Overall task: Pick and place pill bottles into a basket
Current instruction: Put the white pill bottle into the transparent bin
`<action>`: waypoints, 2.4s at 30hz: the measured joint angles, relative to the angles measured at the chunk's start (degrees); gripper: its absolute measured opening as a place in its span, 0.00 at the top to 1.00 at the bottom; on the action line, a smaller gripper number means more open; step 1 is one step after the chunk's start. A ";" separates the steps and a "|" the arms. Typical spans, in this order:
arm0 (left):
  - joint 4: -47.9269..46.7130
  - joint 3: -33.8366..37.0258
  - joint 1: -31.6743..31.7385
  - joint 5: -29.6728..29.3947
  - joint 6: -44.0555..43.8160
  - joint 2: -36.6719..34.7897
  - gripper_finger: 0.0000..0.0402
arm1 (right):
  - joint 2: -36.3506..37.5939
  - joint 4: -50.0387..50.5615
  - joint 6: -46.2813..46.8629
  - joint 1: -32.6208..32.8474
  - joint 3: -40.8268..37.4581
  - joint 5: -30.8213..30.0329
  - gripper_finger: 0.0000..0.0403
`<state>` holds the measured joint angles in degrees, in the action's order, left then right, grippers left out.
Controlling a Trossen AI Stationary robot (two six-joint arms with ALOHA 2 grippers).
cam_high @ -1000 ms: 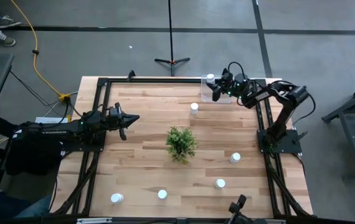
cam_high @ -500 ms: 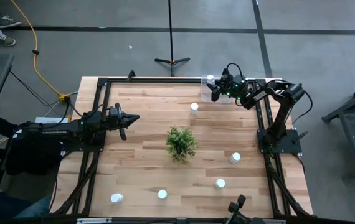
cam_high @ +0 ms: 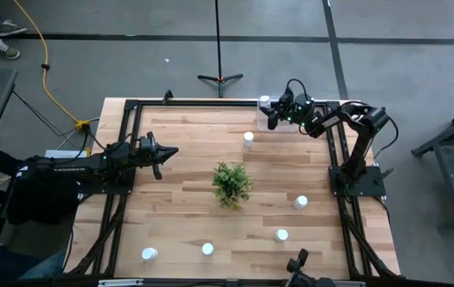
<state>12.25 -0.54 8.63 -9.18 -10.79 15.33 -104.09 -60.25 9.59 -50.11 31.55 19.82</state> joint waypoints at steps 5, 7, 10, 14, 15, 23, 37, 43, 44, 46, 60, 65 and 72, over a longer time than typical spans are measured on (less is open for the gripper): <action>-0.04 0.00 -0.01 0.06 -0.02 0.00 0.95 | 0.00 2.88 -2.10 1.40 2.17 -3.49 0.63; -0.02 0.00 -0.01 0.06 -0.02 0.02 0.93 | 0.00 2.95 -2.05 1.10 2.19 -4.36 0.63; -0.02 0.00 -0.01 0.06 -0.02 0.01 0.91 | 0.00 3.24 -1.67 0.43 2.20 -4.47 0.63; -0.10 0.00 -0.01 0.07 -0.02 0.00 0.95 | 0.00 3.91 -1.69 0.18 2.20 -4.01 0.63; -0.32 0.00 -0.01 0.08 -0.02 0.00 0.95 | 0.00 3.87 -1.69 0.18 2.20 -3.79 0.63; -0.48 0.00 -0.01 0.08 -0.02 0.02 0.92 | 0.00 4.00 -2.05 0.17 2.20 -4.03 0.59; -0.44 0.00 0.01 0.94 -0.04 0.02 0.92 | 0.00 5.16 -1.98 0.20 2.20 -4.03 0.48; -0.44 0.00 0.01 0.83 -0.04 0.02 0.93 | 0.00 5.16 -1.95 0.17 2.20 -4.01 0.48; -0.44 0.00 0.01 0.82 -0.04 0.02 0.95 | 0.00 5.16 -1.95 0.17 2.20 -4.03 0.48; -0.44 0.00 0.01 0.93 -0.04 0.02 0.95 | 0.00 5.16 -1.95 0.19 2.20 -4.03 0.49; -0.46 0.00 0.01 1.57 -0.04 0.02 0.95 | 0.00 5.11 -1.86 0.18 2.20 -4.03 0.49; -1.11 0.00 0.01 2.02 -0.04 0.02 0.91 | 0.17 -0.66 1.56 0.15 2.20 -0.31 0.49; -2.14 0.00 0.00 2.02 -0.04 0.00 0.95 | 4.61 -3.40 3.29 2.43 2.20 4.18 0.49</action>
<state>10.11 -0.54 8.63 -7.16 -10.83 15.33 -99.48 -63.65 12.88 -47.68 33.76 24.00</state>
